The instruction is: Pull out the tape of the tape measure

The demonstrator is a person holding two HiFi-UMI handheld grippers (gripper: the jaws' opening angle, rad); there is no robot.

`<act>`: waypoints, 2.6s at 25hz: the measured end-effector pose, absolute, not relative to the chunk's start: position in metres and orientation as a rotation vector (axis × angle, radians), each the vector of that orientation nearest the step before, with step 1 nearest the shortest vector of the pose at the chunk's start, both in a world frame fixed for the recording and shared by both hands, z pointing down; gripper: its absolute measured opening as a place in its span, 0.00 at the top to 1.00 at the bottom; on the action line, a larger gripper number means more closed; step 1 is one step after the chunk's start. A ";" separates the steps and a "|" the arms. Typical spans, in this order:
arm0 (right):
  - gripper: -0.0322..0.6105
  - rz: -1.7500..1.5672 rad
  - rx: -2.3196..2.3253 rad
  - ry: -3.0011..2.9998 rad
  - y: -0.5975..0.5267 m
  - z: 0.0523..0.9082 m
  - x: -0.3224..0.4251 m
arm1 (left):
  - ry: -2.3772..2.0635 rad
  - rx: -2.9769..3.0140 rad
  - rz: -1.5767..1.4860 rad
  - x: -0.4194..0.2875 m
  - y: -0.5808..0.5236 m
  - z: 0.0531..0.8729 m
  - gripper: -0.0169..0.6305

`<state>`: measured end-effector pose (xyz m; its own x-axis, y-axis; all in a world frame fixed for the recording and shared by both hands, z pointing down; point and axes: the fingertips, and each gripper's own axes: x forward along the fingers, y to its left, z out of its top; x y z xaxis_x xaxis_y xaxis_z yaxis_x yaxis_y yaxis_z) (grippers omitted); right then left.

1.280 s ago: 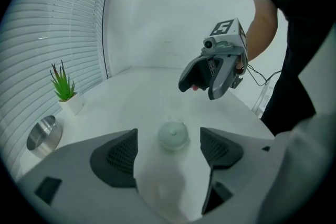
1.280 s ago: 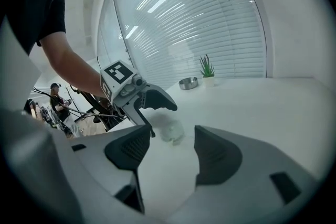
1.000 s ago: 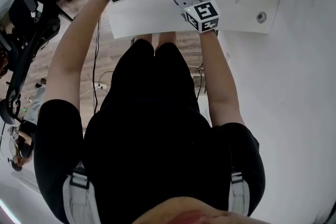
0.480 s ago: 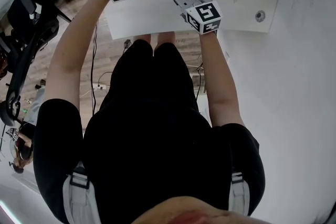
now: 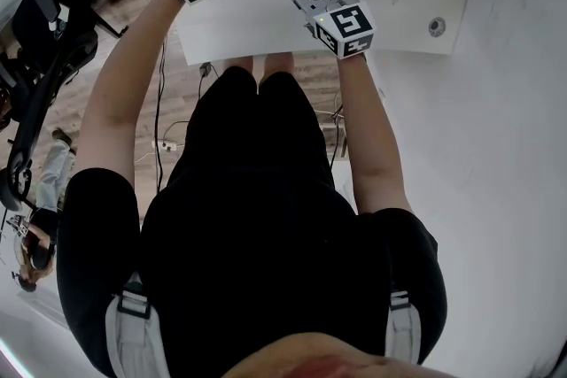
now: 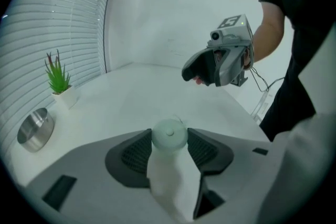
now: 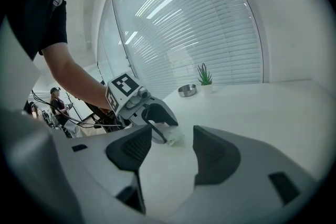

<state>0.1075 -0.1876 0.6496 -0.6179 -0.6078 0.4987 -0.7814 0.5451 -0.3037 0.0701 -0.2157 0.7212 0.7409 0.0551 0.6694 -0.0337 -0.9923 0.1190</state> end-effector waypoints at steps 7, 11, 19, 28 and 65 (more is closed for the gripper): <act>0.64 0.700 1.139 -2.507 -0.185 0.620 0.112 | -0.130 2.789 0.998 0.066 -0.209 0.665 0.63; 0.64 0.683 1.111 -2.548 -0.180 0.595 0.110 | -0.195 2.752 0.977 0.062 -0.197 0.633 0.63; 0.69 0.647 1.010 -2.664 -0.154 0.538 0.105 | -0.323 2.726 0.919 0.067 -0.170 0.562 0.63; 0.76 0.598 0.889 -2.738 -0.141 0.486 0.102 | -0.404 2.782 0.873 0.075 -0.159 0.496 0.63; 0.94 0.532 0.833 -2.725 -0.140 0.462 0.096 | -0.458 2.797 0.897 0.077 -0.156 0.468 0.63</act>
<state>0.0960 -0.1397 0.4623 -0.8079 -0.4884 0.3298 -0.5766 0.7709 -0.2708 0.0765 -0.1564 0.4681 0.7720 -0.2371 0.5897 -0.3387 -0.9386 0.0659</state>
